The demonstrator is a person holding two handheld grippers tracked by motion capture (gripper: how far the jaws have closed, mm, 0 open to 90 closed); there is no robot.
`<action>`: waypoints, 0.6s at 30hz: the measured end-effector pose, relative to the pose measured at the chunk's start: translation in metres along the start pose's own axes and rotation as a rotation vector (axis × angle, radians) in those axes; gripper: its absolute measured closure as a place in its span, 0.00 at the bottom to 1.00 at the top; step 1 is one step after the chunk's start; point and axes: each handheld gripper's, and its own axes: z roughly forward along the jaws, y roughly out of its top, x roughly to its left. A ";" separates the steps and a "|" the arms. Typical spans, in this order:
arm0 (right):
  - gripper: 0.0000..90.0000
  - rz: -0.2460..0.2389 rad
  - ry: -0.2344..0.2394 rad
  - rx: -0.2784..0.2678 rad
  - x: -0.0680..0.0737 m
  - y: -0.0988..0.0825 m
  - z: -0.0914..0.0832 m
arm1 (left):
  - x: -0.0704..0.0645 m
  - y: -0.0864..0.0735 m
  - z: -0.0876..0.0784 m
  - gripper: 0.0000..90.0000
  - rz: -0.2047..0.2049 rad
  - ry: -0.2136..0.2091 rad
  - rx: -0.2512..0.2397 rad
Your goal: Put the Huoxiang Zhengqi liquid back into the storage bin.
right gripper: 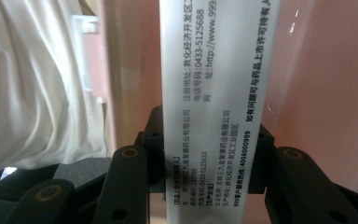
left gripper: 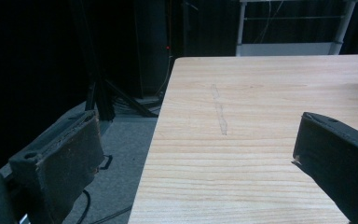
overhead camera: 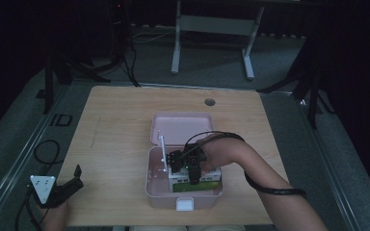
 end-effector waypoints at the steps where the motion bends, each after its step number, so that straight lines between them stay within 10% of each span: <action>1: 0.69 0.000 -0.003 0.001 -0.001 0.000 0.003 | 0.000 0.000 0.000 0.02 0.000 0.000 0.000; 18: 0.69 0.036 0.011 -0.009 -0.011 -0.001 0.051 | 0.000 0.000 0.000 0.02 0.004 0.000 0.003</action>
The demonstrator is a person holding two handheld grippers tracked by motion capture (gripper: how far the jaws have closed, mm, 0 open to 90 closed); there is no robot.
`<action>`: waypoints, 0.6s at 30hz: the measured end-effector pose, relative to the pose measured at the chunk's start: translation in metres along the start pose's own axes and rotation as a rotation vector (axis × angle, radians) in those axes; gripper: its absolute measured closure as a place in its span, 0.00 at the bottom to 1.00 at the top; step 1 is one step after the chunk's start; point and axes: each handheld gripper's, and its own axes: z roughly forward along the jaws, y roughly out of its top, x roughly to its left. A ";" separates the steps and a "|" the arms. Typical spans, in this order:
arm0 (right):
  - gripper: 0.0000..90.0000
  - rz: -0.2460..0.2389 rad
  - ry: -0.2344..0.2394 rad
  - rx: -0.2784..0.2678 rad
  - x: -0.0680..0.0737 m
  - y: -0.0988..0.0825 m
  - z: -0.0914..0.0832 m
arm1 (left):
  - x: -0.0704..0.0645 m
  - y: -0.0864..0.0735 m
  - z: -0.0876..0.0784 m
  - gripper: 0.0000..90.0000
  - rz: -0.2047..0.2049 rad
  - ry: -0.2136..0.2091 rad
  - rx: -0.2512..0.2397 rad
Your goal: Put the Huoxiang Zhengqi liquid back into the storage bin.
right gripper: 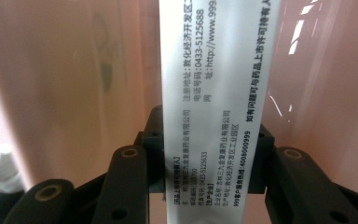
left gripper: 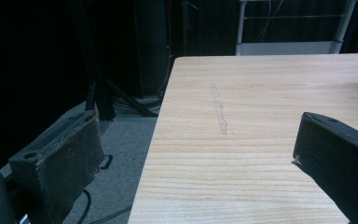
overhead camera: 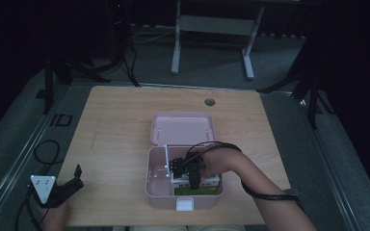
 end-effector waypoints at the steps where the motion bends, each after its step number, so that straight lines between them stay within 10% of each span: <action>1: 0.69 -0.001 -0.002 0.004 0.000 0.000 0.002 | 0.000 0.000 0.000 0.02 0.001 0.000 0.000; 18: 0.66 -0.003 0.008 0.039 0.004 0.004 0.016 | 0.000 0.000 0.000 0.02 0.003 -0.001 0.000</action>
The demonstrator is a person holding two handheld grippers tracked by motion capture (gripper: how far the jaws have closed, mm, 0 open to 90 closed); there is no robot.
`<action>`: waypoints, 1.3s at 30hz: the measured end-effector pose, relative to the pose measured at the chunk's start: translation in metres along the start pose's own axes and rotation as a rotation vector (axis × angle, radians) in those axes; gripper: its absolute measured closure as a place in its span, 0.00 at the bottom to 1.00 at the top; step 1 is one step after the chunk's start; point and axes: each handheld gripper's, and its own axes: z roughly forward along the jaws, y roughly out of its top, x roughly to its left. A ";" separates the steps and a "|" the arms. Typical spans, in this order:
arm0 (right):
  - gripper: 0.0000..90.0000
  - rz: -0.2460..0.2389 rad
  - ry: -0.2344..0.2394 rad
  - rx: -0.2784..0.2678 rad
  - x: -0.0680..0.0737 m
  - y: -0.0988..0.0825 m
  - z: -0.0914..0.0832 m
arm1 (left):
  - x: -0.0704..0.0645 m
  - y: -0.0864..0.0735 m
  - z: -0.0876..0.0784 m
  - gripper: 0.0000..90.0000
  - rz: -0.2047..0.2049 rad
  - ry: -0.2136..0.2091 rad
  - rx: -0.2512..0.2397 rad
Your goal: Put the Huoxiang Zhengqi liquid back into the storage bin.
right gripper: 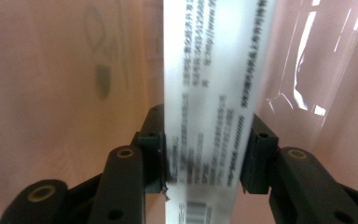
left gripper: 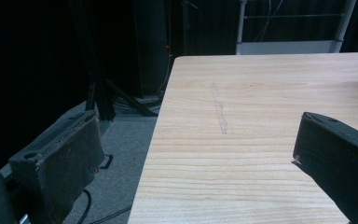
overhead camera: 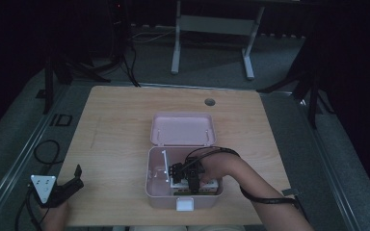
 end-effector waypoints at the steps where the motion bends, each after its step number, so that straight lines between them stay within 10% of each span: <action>1: 0.65 0.001 0.001 -0.004 0.000 -0.001 -0.002 | 0.000 0.000 0.000 0.02 0.001 0.001 0.001; 22: 0.36 0.091 -0.058 -0.210 -0.003 -0.047 -0.070 | 0.000 0.000 0.000 0.02 0.005 0.001 0.005; 39: 0.15 0.150 -0.121 -0.360 -0.009 -0.107 -0.084 | -0.001 0.000 0.001 0.02 0.007 -0.001 0.008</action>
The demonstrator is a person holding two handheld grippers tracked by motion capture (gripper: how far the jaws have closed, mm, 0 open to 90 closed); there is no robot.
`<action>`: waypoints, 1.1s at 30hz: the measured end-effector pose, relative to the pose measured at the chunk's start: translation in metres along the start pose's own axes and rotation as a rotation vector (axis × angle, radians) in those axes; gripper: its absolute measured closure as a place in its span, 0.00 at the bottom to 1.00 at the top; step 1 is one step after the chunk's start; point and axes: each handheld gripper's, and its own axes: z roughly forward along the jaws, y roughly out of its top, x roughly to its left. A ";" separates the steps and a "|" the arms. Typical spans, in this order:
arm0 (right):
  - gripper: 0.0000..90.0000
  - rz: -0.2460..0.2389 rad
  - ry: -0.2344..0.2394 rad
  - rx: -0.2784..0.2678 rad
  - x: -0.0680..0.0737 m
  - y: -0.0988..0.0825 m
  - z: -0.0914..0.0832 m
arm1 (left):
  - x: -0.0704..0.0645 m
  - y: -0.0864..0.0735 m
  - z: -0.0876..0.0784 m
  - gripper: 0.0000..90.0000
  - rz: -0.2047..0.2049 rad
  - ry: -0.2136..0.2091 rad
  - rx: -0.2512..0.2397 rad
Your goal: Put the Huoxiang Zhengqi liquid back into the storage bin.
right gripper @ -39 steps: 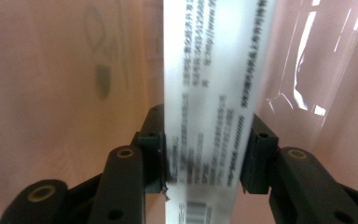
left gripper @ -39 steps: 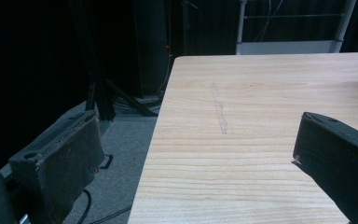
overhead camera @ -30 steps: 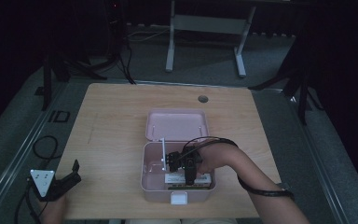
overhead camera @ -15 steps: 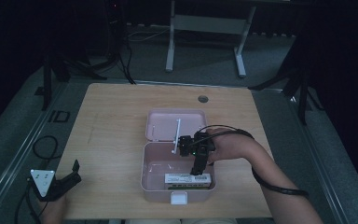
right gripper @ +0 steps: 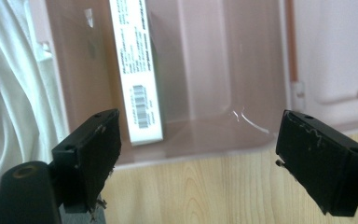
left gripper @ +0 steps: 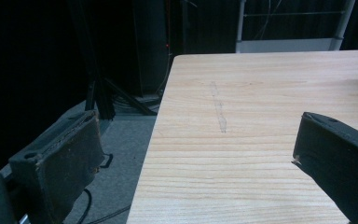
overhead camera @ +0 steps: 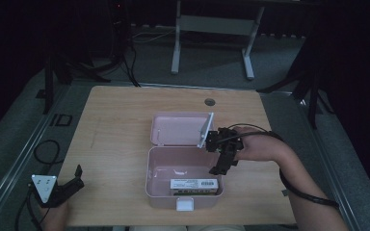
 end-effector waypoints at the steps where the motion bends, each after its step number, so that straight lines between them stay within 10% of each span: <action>1: 0.15 0.000 -0.005 -0.009 -0.001 -0.003 -0.001 | 0.000 0.000 0.000 0.02 0.002 0.000 -0.001; 21: 0.15 0.148 -0.040 -0.121 -0.021 -0.083 0.018 | 0.000 0.000 0.000 0.02 0.004 0.003 -0.001; 33: 0.15 0.300 -0.150 -0.256 -0.032 -0.127 0.061 | 0.000 0.000 0.000 0.02 -0.002 0.001 -0.004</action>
